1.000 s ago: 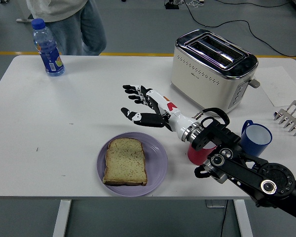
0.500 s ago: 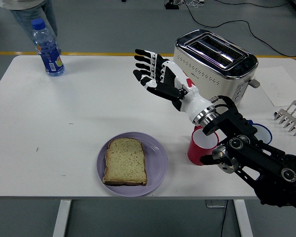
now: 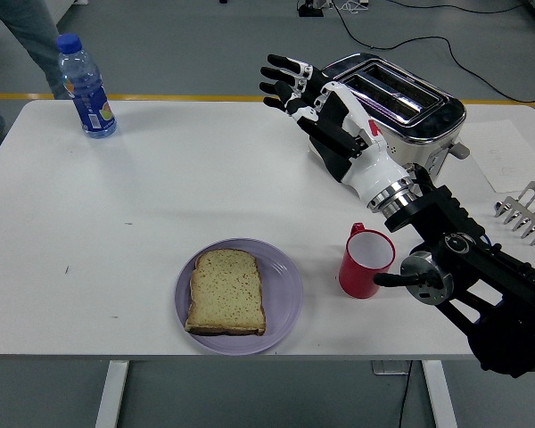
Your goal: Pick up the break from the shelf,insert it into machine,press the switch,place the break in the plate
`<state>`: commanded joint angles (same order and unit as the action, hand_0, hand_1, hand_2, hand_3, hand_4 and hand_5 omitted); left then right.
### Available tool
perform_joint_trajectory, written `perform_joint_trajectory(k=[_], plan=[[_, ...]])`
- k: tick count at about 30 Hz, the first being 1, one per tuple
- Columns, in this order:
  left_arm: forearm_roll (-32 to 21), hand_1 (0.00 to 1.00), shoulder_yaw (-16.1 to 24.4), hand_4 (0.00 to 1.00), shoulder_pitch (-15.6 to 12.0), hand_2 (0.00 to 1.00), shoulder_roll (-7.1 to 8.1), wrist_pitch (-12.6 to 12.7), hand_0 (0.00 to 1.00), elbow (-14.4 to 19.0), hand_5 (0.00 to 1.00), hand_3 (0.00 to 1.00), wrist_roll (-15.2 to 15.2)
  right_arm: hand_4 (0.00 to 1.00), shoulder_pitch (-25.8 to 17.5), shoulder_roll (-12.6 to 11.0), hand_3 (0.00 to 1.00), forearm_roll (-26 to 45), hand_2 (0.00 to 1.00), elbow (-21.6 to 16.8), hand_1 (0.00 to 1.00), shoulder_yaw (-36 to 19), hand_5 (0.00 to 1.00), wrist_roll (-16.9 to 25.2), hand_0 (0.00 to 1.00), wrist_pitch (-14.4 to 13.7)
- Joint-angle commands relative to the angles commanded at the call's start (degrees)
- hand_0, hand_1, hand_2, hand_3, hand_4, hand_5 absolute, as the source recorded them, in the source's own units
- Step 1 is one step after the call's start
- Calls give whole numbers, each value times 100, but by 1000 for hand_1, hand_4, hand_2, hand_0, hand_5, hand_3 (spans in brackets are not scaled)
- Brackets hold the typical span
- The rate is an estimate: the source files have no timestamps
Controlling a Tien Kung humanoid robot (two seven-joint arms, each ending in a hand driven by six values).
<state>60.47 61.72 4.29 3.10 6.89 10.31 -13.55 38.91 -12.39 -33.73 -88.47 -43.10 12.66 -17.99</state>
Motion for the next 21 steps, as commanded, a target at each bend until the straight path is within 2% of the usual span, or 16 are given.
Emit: perform_joint_trajectory(k=[10, 21], plan=[[9, 708, 5, 288, 1, 692, -2, -4, 691, 0, 823, 566, -2, 576, -253, -179, 736, 89, 767, -49, 775, -487, 363, 280, 827, -89], [21, 708, 16, 288, -4, 692, -8, -2, 691, 0, 822, 565, -4, 564, -605, -313, 735, 134, 766, -46, 774, -973, 379, 348, 826, -124]])
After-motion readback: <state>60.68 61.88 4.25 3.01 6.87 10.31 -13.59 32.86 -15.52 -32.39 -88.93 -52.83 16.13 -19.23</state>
